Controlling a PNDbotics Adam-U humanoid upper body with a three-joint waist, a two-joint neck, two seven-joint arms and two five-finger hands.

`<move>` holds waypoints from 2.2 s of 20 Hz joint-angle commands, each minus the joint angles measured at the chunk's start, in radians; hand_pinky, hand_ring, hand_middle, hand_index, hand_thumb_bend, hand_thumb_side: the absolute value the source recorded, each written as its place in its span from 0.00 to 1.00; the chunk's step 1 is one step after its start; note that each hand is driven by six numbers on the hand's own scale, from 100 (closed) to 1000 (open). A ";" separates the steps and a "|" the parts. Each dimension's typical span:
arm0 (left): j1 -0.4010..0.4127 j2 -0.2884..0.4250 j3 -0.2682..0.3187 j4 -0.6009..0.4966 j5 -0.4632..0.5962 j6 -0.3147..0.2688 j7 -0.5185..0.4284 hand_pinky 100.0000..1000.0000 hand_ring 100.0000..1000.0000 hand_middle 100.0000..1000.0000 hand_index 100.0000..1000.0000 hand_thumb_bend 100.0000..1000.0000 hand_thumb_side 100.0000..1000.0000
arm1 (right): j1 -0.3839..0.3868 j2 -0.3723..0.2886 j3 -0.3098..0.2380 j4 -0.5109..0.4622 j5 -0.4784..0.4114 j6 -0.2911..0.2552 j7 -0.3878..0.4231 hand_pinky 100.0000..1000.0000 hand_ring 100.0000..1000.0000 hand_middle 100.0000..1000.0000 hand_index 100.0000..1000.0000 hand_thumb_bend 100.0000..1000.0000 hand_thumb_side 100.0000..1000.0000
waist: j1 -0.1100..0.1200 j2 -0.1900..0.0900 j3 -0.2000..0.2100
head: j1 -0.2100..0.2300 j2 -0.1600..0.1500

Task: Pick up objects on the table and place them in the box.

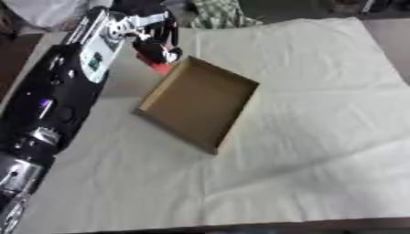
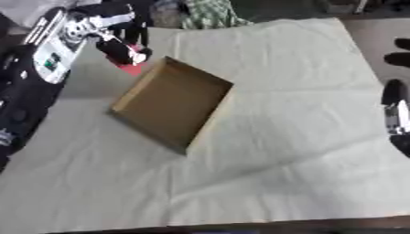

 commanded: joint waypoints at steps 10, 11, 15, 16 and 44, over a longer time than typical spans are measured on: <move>-0.039 -0.106 0.057 0.139 -0.184 -0.008 0.156 0.31 0.45 0.35 0.56 0.13 0.13 | -0.042 -0.010 0.015 -0.015 -0.046 -0.007 0.042 0.86 0.76 0.82 0.76 0.00 0.83 | 0.001 0.005 -0.031 | 0.027 -0.028; -0.037 -0.109 0.059 0.145 -0.191 -0.008 0.162 0.32 0.45 0.36 0.57 0.14 0.15 | -0.042 -0.010 0.015 -0.015 -0.047 -0.007 0.044 0.86 0.76 0.82 0.76 0.00 0.83 | 0.002 0.006 -0.032 | 0.027 -0.029; -0.030 -0.116 0.065 0.161 -0.196 -0.018 0.168 0.41 0.53 0.44 0.67 0.26 0.30 | -0.041 -0.007 0.015 -0.015 -0.049 -0.007 0.047 0.86 0.76 0.82 0.76 0.00 0.83 | 0.003 0.007 -0.033 | 0.027 -0.027; -0.027 -0.117 0.064 0.165 -0.196 -0.025 0.160 0.42 0.55 0.46 0.69 0.28 0.34 | -0.041 -0.006 0.016 -0.015 -0.049 -0.007 0.048 0.86 0.76 0.82 0.76 0.00 0.83 | 0.003 0.007 -0.033 | 0.026 -0.027; 0.040 0.152 0.027 -0.465 0.317 0.028 0.185 0.52 0.66 0.58 0.79 0.21 0.46 | 0.008 -0.040 -0.006 -0.015 -0.017 -0.006 0.023 0.86 0.77 0.82 0.76 0.00 0.82 | 0.002 -0.034 0.035 | -0.029 0.031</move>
